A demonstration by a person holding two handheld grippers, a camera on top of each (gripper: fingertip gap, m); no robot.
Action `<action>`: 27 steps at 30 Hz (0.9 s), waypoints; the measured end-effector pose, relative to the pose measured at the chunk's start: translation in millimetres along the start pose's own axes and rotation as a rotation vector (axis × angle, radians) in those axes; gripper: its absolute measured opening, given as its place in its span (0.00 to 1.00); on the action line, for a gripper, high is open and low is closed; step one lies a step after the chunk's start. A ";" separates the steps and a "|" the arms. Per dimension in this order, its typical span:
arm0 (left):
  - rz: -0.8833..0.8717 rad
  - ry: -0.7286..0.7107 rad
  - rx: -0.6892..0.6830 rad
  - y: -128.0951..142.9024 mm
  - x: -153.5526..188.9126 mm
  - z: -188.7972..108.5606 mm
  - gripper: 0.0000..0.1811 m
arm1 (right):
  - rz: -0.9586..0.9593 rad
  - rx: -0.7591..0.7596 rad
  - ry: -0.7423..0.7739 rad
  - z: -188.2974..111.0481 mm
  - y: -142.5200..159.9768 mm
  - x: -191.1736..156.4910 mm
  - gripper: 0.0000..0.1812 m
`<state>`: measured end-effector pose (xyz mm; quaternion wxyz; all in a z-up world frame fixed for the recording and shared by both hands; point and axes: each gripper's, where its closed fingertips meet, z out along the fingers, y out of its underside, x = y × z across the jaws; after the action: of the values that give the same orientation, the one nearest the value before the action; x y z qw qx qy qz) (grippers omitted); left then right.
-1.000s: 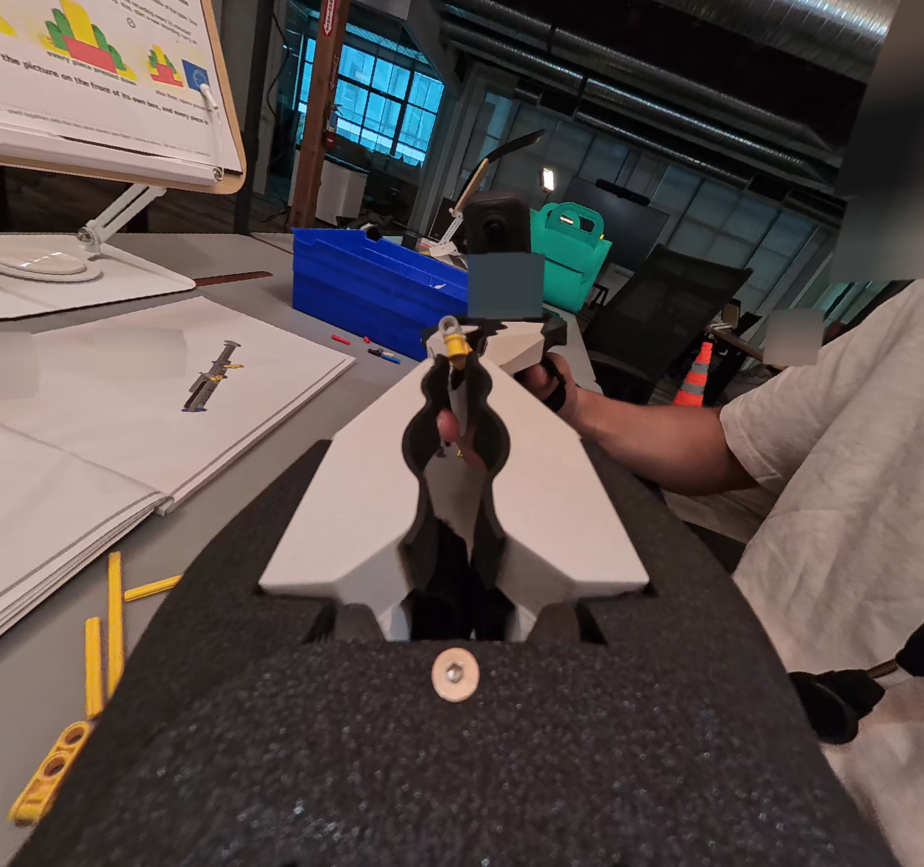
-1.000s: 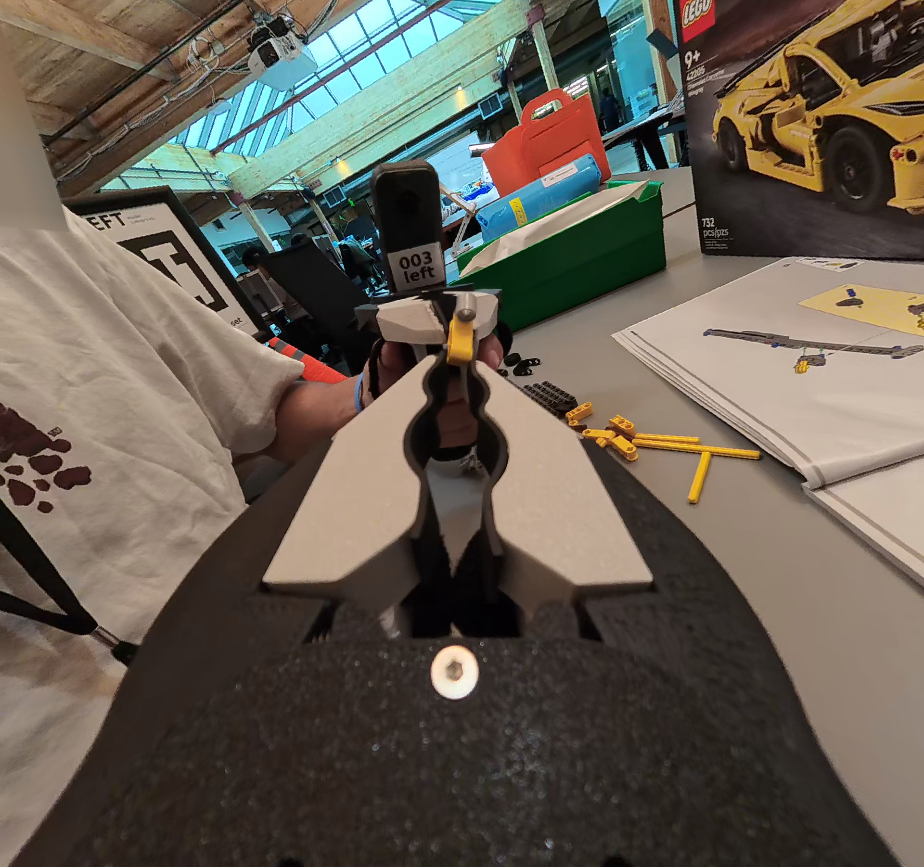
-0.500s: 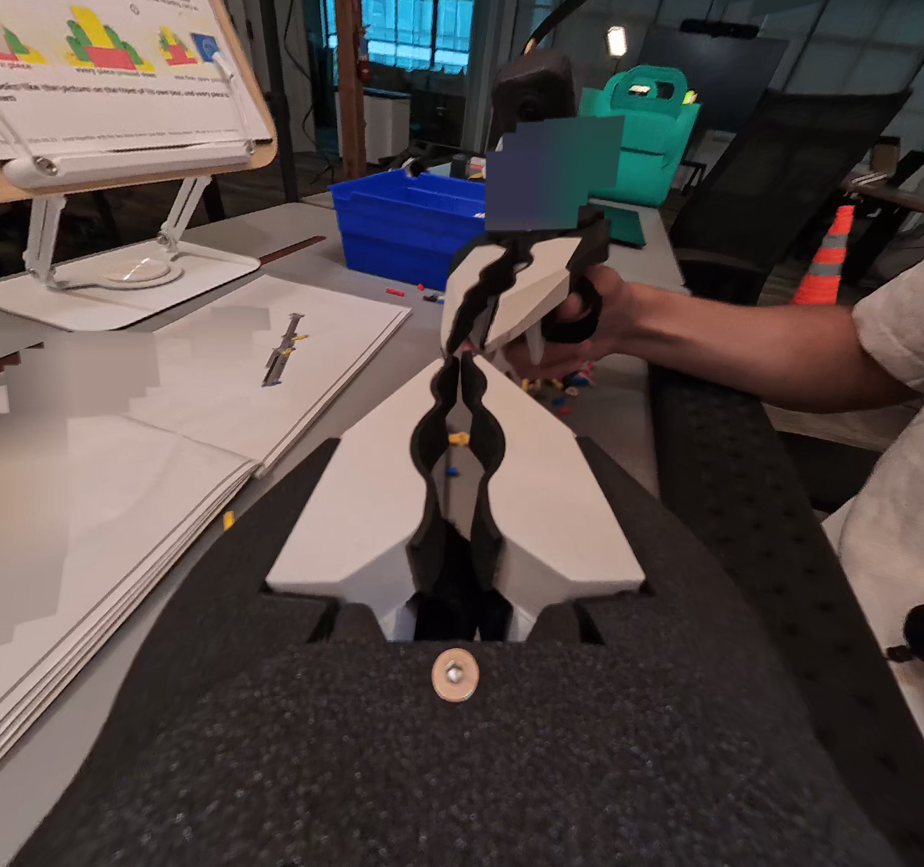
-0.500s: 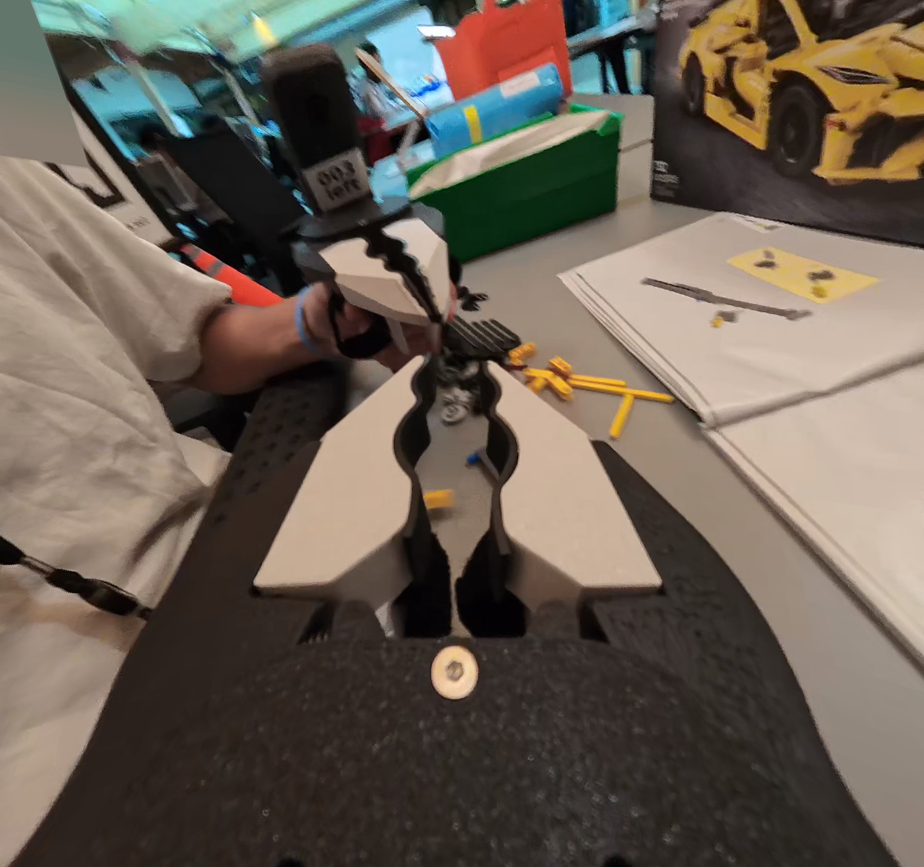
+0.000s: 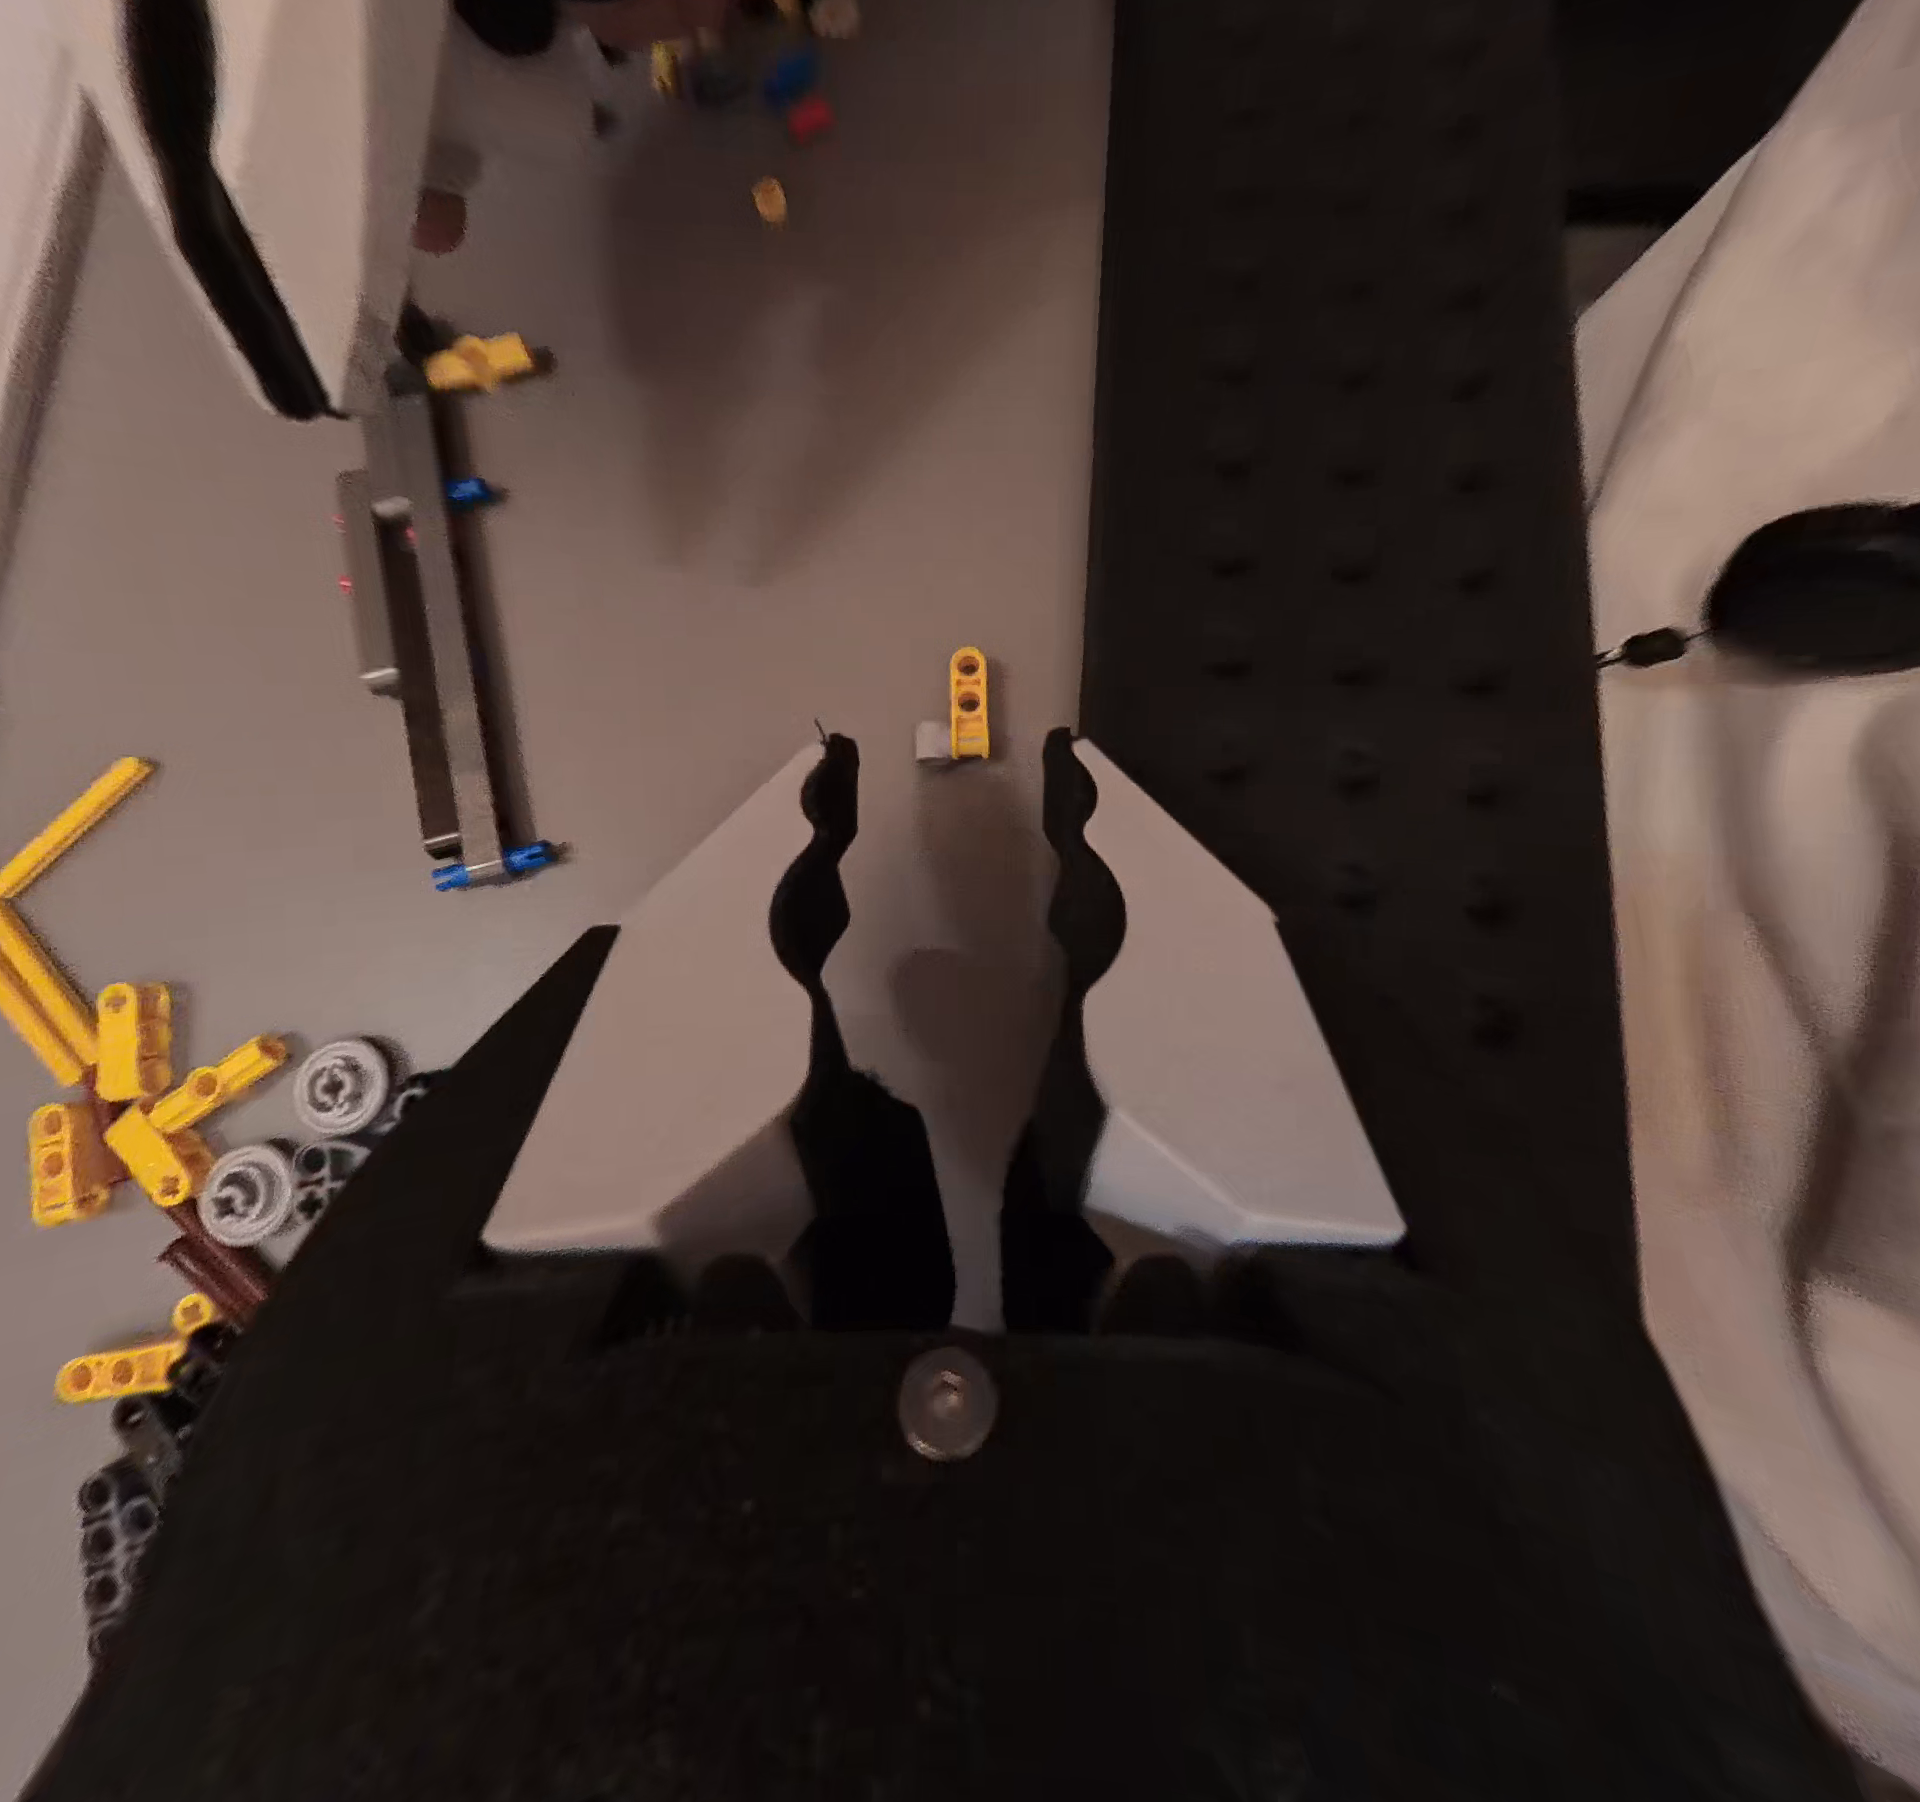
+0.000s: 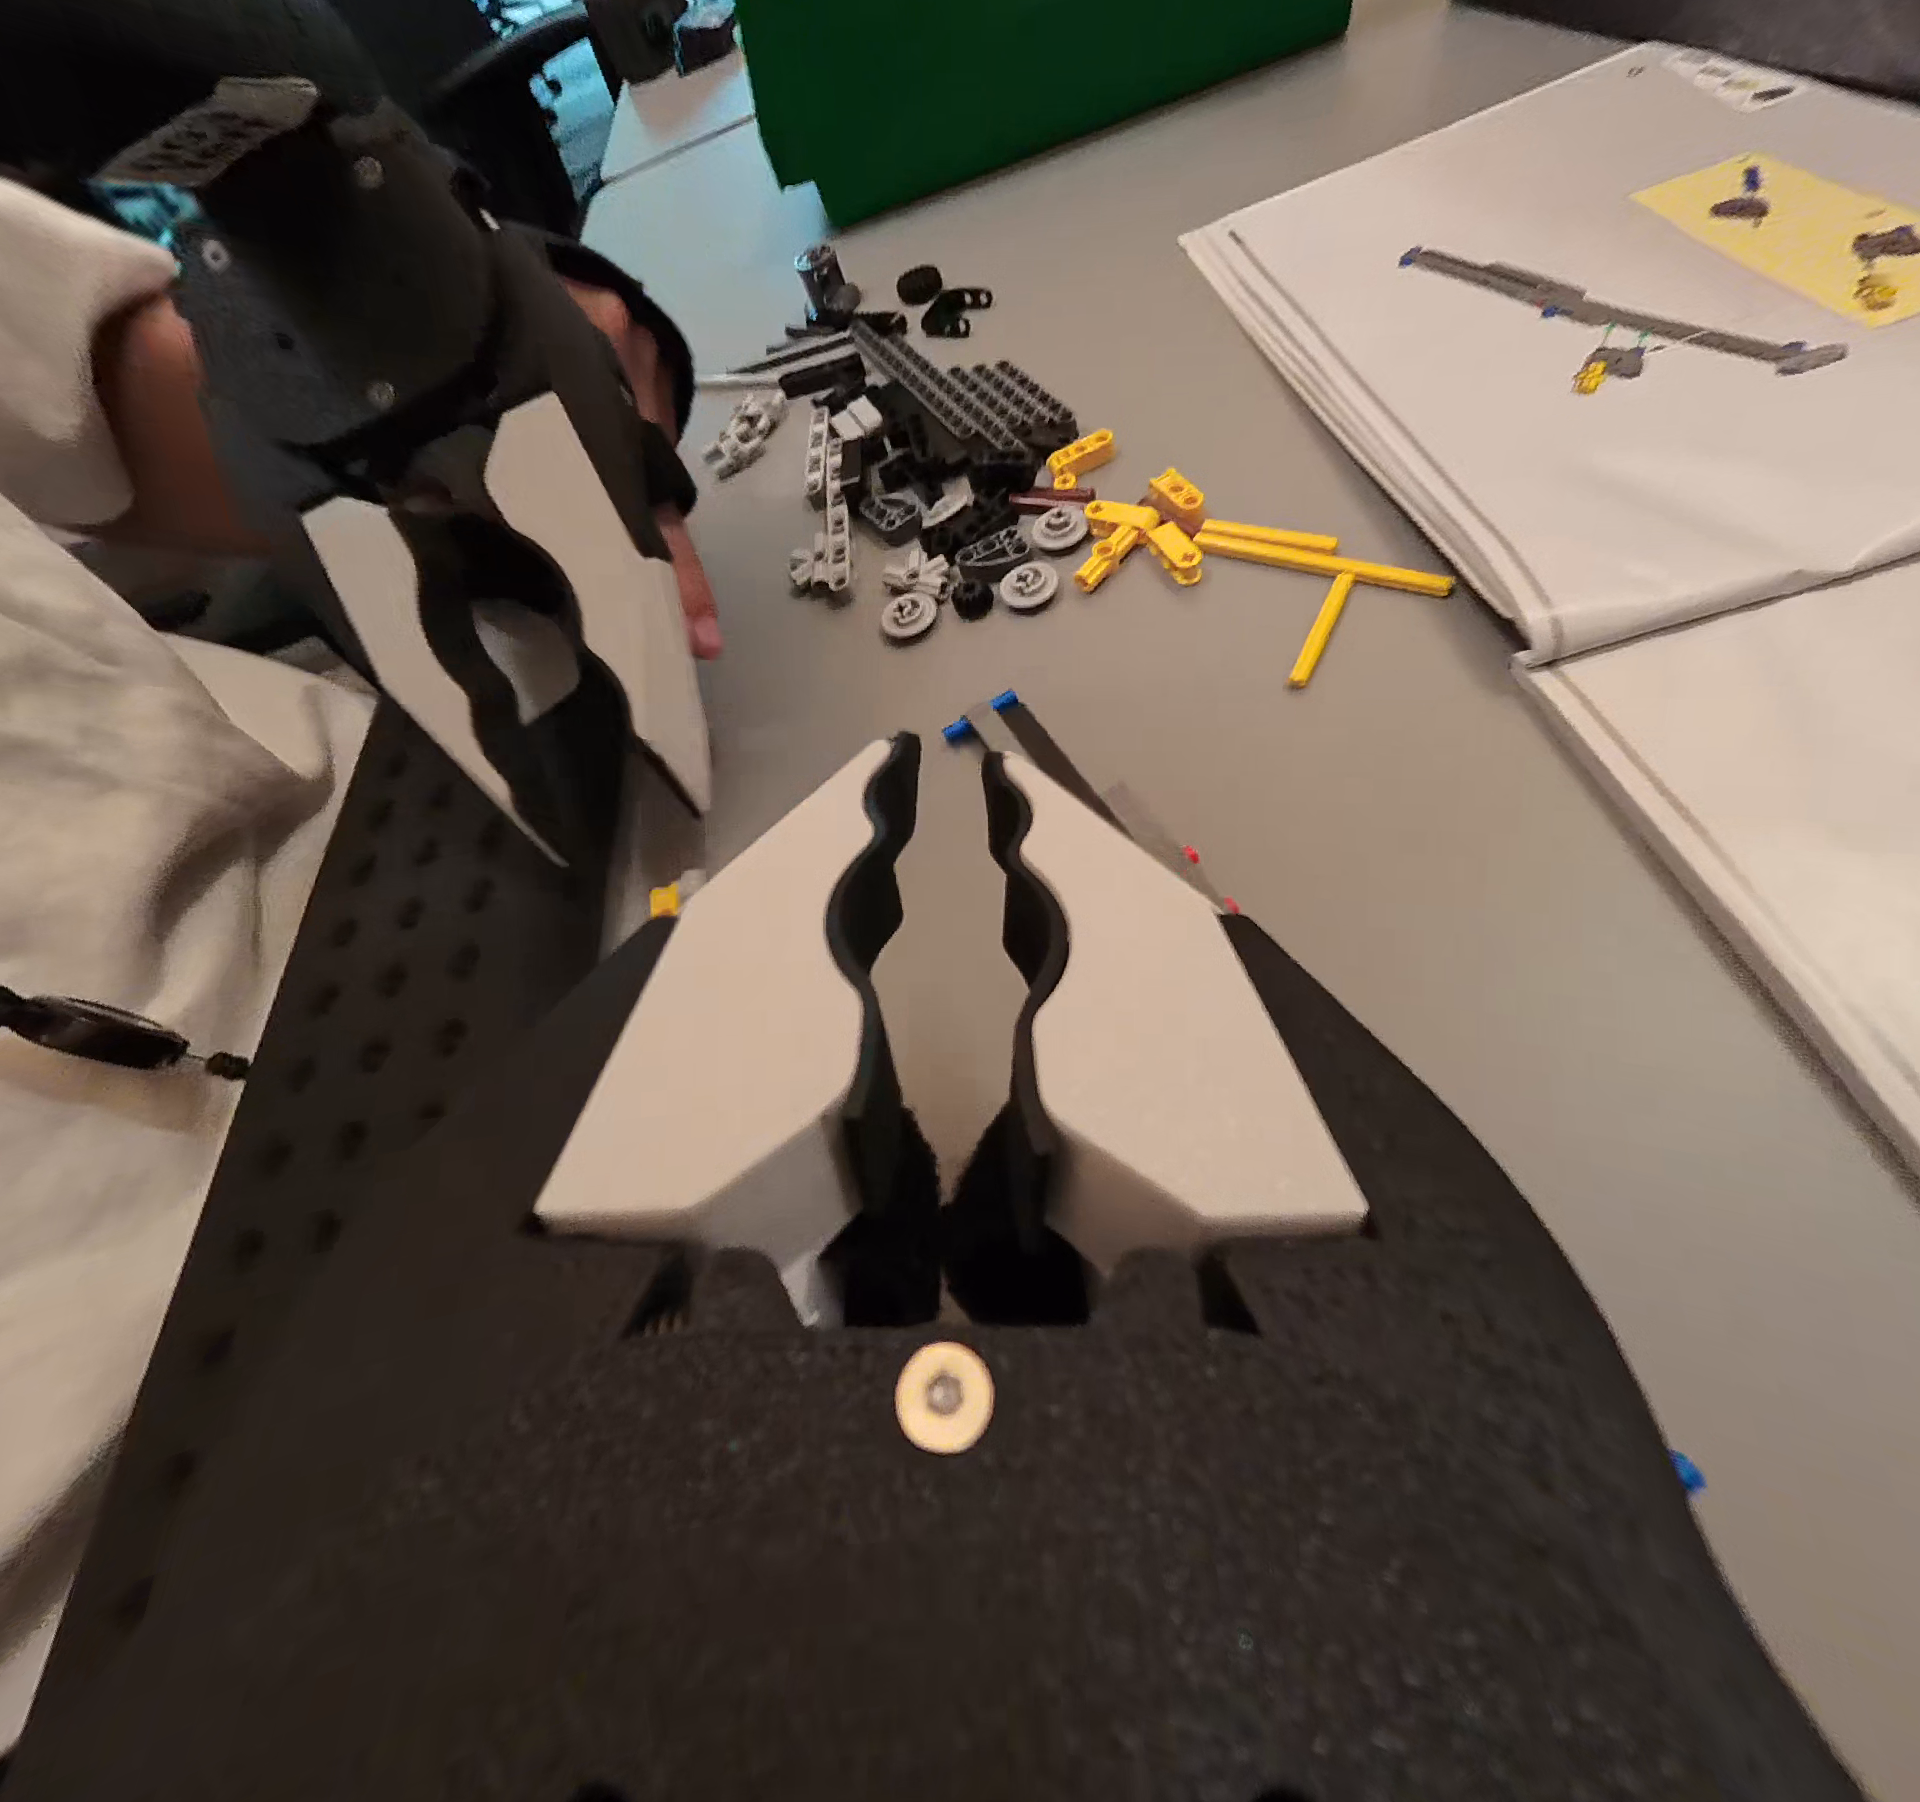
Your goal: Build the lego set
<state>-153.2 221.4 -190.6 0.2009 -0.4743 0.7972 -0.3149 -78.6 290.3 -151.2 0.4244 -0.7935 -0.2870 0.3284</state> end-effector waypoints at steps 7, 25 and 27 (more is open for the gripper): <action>0.117 -0.035 -0.087 3.3 -7.3 26.8 0.14 | -0.055 -0.015 0.004 1.6 2.1 -5.5 0.06; 0.610 -0.570 -0.035 -52.5 -81.5 -22.1 0.03 | 0.150 0.052 -0.238 10.0 -8.8 -35.7 0.08; 0.603 -0.613 -0.012 -56.6 -84.4 -25.5 0.03 | 0.140 0.096 -0.225 7.4 -15.3 -33.9 0.08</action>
<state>-93.7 284.0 -131.3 0.5087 -0.2927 0.8055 -0.0820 -108.0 276.2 -131.7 0.4030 -0.7485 -0.2606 0.4577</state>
